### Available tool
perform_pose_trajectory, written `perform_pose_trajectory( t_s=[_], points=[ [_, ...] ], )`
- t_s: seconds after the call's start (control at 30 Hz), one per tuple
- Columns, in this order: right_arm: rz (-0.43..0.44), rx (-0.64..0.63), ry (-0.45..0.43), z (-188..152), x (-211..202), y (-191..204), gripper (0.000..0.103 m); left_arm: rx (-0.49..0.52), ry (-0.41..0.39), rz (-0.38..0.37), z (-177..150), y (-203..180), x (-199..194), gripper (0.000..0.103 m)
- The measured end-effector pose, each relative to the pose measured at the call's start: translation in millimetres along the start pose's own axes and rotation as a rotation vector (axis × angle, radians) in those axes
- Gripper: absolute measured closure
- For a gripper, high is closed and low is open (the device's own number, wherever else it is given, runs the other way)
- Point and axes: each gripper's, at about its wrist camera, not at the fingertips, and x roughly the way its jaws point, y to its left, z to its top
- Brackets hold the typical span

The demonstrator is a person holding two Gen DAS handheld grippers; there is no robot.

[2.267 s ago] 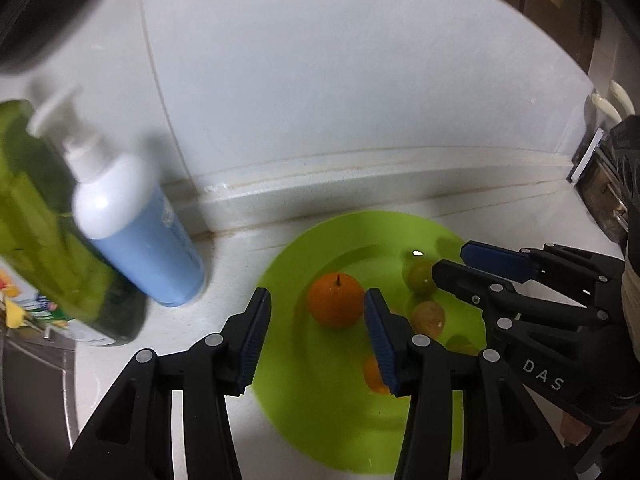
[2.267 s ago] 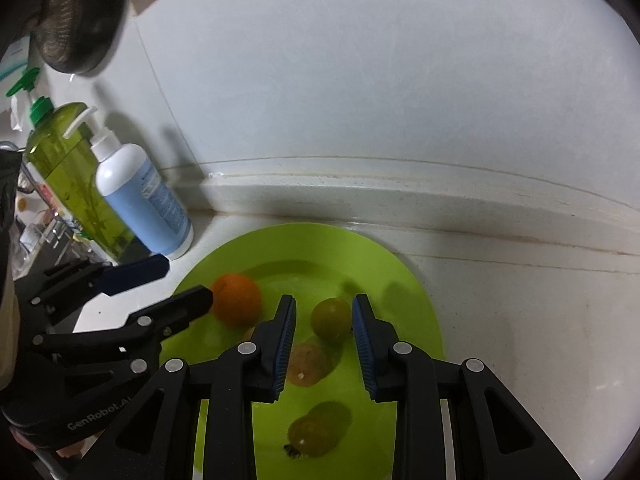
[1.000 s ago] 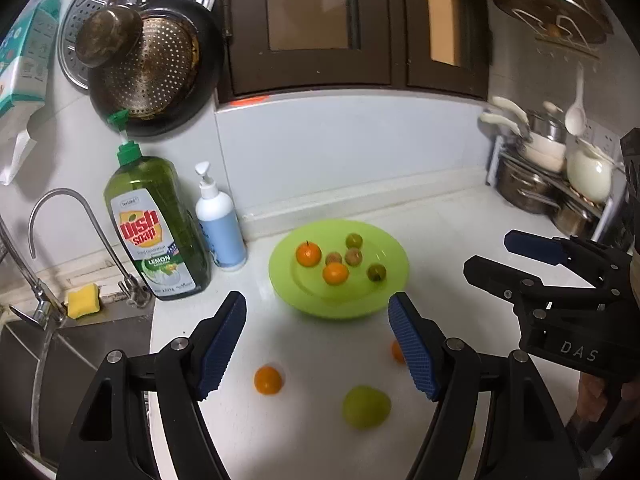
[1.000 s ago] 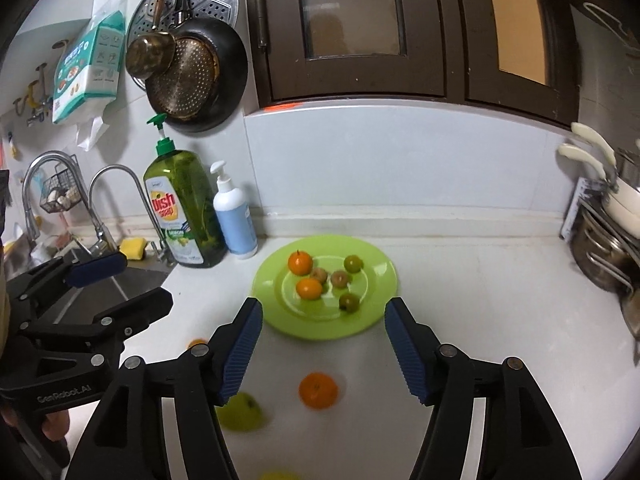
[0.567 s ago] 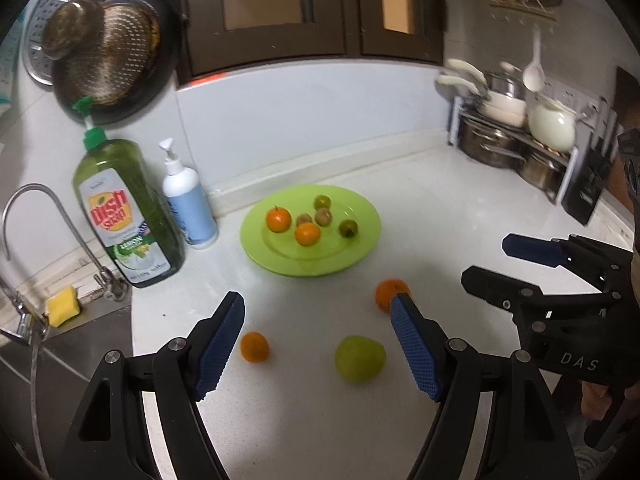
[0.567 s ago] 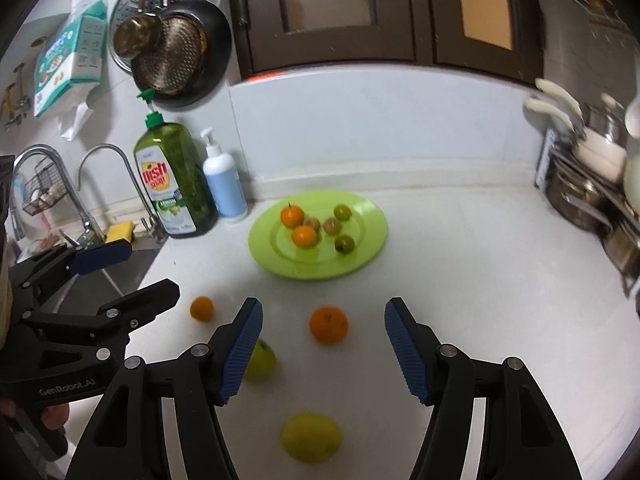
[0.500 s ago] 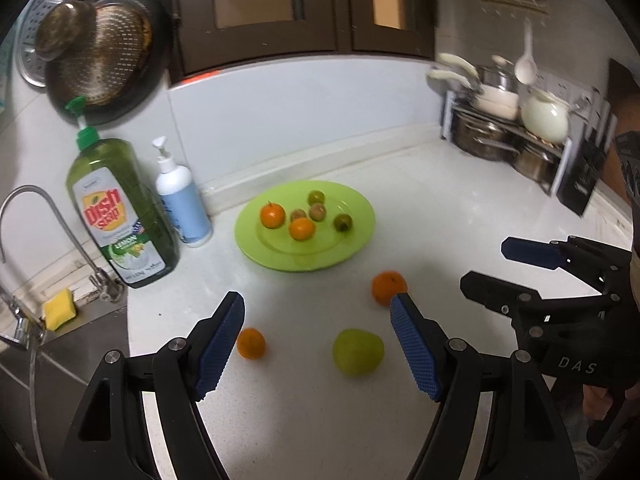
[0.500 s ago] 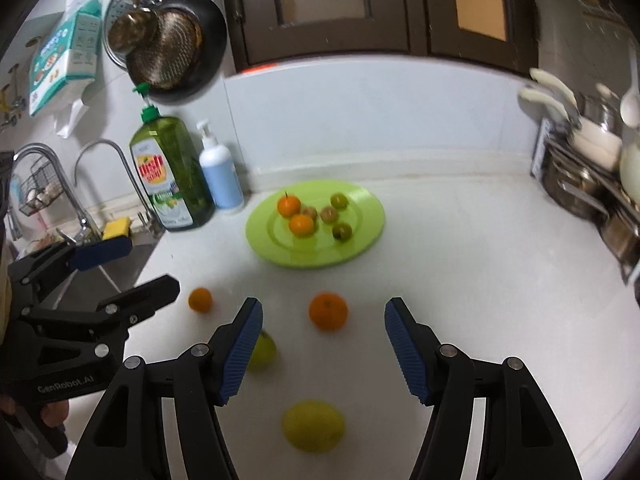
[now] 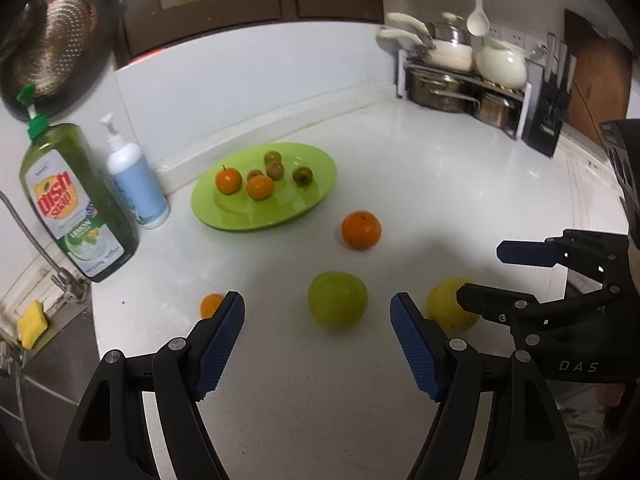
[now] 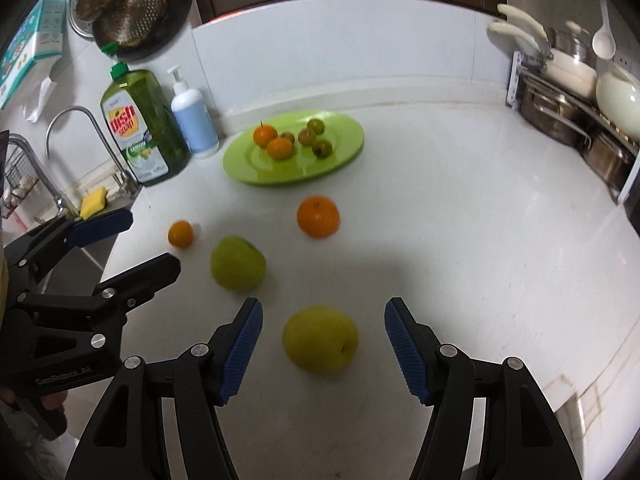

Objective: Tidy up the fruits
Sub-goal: 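Move both open tools back toward the remaining fruits, then grasp the green apple with the left tool while the right tool grasps the yellow pear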

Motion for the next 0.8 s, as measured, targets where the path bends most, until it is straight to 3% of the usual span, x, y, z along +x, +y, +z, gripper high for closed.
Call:
perform_pose_trajectory(
  t_s=[0.6, 0.8],
  points=[
    [-0.001, 0.04, 0.081, -19.7, 31.7, 2.6, 0.039, 0.073, 0.046, -0.062, -9.8, 2.4, 41.4, 0.029],
    [0.01, 0.046, 0.091, -21.2, 36.5, 2.4, 0.043, 0.077, 0.063, -0.083, -8.8, -1.6, 55.5, 0.033]
  ],
)
